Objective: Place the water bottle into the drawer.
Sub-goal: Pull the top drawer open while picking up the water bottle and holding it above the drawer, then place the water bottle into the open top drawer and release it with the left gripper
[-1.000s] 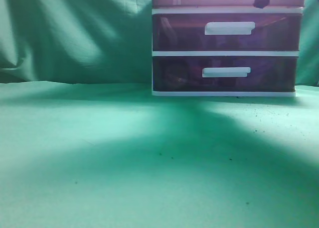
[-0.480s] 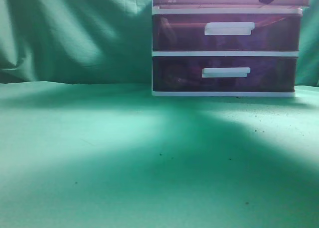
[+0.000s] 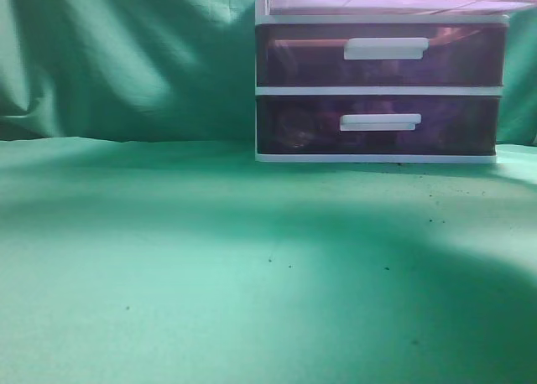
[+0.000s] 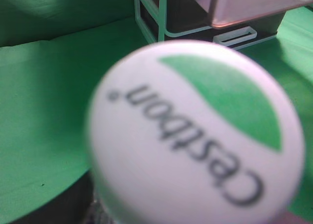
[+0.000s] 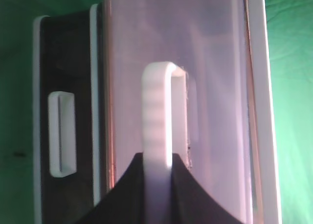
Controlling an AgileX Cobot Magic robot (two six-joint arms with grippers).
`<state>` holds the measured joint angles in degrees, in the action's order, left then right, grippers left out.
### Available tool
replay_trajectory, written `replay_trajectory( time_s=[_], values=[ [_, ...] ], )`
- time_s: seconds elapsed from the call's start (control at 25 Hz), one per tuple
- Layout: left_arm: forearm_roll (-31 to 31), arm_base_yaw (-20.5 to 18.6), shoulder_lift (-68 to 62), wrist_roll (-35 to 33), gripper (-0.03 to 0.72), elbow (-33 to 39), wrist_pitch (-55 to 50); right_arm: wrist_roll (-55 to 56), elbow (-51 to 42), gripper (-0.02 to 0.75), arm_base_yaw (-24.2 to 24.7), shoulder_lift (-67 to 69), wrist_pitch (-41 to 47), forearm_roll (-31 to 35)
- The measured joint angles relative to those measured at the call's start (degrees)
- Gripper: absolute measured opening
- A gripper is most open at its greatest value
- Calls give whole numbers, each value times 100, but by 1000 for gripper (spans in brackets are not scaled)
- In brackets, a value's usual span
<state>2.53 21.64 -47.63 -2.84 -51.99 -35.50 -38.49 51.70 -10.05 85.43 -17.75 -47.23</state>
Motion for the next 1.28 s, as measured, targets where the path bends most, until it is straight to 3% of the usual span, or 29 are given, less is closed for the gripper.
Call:
replay_trajectory(
  time_s=[0.36,0.52,0.72,0.96,1.08,1.28],
  values=[
    [605,23,-58,0,295,-40,951,-35,-578,86,0,-246,-227,-75],
    [1025,274,-545,-487,295,-667,931,-39,-602,86,0,-245,-249,-75],
    [1149,883,-2048,-1764,295,-2713,65,-39,-602,86,0,-245,-262,-75],
    [901,1002,-4483,-2182,295,-6267,-1811,-39,-606,86,0,-245,-276,-87],
    [903,1002,-5555,-2314,295,-7795,-2250,-39,-606,86,0,-245,-280,-90],
    [1254,1002,-6500,-2573,295,-9066,-2322,-64,-616,86,0,-245,-265,-171]
  ],
)
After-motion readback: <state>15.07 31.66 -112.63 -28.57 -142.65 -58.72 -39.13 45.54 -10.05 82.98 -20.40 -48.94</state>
